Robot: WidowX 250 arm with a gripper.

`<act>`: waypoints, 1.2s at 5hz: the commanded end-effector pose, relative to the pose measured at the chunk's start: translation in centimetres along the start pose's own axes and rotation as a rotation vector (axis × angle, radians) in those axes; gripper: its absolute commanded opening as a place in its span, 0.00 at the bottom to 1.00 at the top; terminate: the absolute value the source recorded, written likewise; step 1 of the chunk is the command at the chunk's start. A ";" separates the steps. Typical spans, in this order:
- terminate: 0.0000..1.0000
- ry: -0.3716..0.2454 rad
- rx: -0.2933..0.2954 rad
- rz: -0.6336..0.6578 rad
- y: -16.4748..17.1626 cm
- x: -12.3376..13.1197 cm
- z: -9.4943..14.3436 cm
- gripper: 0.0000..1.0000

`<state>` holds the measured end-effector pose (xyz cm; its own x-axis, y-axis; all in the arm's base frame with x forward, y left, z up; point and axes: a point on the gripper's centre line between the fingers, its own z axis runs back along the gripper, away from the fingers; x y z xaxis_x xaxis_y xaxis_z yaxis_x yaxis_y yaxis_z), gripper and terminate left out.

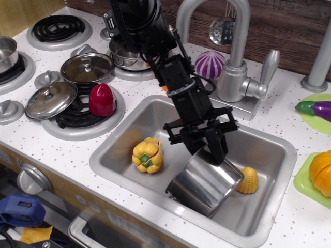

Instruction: Flip pot upright in sink

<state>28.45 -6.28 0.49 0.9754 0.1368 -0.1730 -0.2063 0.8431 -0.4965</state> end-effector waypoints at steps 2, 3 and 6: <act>0.00 -0.304 0.351 -0.134 -1.3 0.6 2.5 0.00; 0.00 -0.375 0.456 -0.170 -1.1 0.9 2.6 0.00; 0.00 -0.428 0.497 -0.217 -0.9 1.0 1.9 1.00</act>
<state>29.06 -5.80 0.77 0.9712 0.0419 0.2347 -0.0426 0.9991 -0.0018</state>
